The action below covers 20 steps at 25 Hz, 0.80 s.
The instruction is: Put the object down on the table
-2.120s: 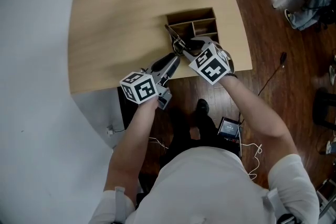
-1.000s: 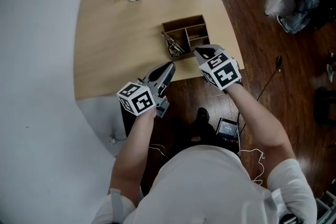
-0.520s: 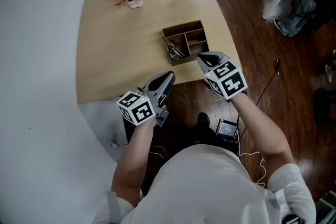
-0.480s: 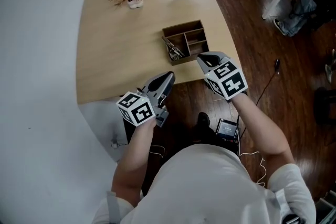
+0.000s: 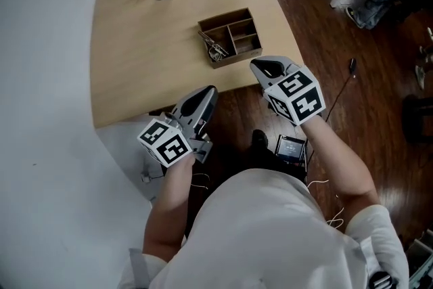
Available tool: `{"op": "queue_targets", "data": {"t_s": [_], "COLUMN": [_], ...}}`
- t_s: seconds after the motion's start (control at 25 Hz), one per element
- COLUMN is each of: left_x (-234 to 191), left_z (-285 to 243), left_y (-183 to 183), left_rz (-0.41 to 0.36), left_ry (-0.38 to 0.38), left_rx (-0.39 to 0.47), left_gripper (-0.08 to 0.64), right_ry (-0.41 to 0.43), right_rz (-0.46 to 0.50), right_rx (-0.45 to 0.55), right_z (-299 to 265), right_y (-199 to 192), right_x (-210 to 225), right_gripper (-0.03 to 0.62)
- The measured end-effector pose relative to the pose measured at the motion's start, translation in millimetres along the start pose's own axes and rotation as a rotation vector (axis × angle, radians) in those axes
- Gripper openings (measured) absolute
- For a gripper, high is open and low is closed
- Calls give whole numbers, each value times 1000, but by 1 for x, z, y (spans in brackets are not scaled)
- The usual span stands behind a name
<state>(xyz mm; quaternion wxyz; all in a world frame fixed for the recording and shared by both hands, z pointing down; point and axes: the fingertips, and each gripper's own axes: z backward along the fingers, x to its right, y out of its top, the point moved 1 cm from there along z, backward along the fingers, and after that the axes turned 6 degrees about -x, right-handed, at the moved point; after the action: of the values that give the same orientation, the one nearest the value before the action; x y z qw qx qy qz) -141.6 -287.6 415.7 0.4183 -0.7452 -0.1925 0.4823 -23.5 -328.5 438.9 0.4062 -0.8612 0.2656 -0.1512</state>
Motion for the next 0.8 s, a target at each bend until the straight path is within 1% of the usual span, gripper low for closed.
{"op": "queue_targets", "data": {"t_s": [0.16, 0.32, 0.64, 0.8], "left_x": [17, 31, 52, 59], "left_z": [4, 9, 19, 29], "left_y": [-2, -3, -18, -22], "left_rz": [2, -10, -12, -9], "left_ry": [-22, -44, -86, -93], "left_rx": [-13, -22, -47, -41], "left_gripper": [0, 0, 0, 0], "right_ry": [14, 9, 15, 9], "right_rz": [-25, -54, -141, -159], "right_rx": [17, 44, 88, 97], "right_z": [19, 36, 71, 83], "right_y": [-5, -9, -26, -32], "right_x": [-8, -11, -17, -18], "right_gripper": [3, 2, 2, 2]}}
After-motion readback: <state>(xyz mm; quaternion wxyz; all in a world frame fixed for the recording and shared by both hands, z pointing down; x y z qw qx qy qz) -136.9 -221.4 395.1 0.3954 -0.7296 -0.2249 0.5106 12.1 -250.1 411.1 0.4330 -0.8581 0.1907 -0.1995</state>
